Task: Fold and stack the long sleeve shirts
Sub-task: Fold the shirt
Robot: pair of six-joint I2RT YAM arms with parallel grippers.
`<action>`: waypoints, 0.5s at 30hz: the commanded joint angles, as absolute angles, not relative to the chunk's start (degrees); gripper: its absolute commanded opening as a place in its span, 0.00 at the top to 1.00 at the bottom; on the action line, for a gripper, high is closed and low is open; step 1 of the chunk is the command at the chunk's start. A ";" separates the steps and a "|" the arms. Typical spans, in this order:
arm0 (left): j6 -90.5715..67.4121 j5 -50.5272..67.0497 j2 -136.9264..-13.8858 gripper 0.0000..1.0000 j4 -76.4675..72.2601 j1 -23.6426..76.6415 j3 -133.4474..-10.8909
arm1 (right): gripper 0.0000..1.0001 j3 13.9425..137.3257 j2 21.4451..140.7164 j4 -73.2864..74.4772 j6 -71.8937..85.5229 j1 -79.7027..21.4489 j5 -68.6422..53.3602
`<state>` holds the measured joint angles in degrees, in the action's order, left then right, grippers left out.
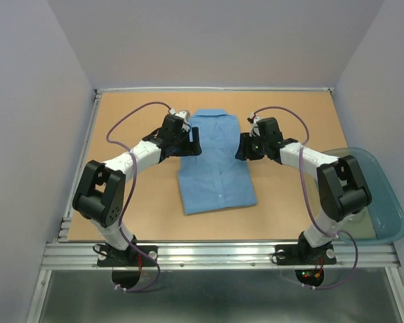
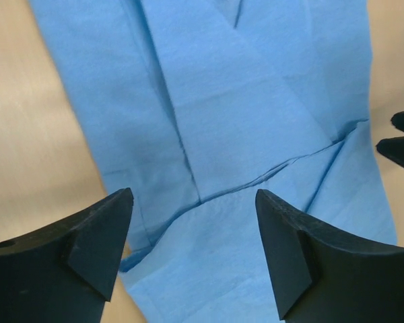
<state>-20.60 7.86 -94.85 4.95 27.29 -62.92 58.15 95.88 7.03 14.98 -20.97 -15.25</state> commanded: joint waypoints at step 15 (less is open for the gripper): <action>-28.39 2.64 -84.10 0.12 4.84 27.25 -46.41 | 0.48 58.45 99.31 7.65 13.01 -20.13 -15.03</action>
